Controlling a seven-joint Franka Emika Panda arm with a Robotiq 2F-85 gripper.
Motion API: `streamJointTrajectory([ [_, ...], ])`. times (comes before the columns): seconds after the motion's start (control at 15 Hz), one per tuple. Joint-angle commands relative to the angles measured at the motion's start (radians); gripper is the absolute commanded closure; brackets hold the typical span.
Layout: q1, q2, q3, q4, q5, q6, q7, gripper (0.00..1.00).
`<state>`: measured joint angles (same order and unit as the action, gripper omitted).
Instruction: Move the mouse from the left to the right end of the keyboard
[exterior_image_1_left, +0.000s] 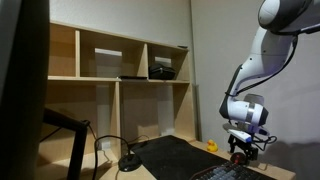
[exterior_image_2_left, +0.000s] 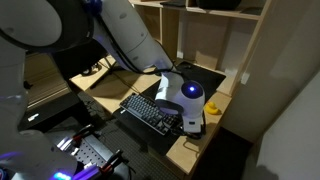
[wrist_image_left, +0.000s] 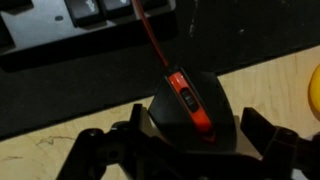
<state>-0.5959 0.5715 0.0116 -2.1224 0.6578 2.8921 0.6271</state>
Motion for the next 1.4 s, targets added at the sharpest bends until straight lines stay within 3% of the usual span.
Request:
streamJointTrajectory([
  [0.0,-0.096,0.023,0.100,0.028,0.025,0.079,-0.233,0.00],
  [0.2,-0.212,0.035,0.227,0.044,0.033,0.102,-0.436,0.00],
  [0.33,-0.271,0.039,0.277,0.044,0.003,0.065,-0.552,0.00],
  [0.47,-0.275,0.030,0.255,0.028,-0.058,0.011,-0.615,0.00],
  [0.67,-0.146,0.008,0.076,0.006,-0.139,-0.059,-0.605,0.00],
  [0.8,-0.093,0.012,0.004,0.009,-0.202,-0.035,-0.582,0.00],
  [1.0,-0.110,0.023,0.029,0.026,-0.180,0.001,-0.659,0.00],
  [1.33,-0.098,0.011,0.018,0.028,-0.166,-0.015,-0.627,0.00],
])
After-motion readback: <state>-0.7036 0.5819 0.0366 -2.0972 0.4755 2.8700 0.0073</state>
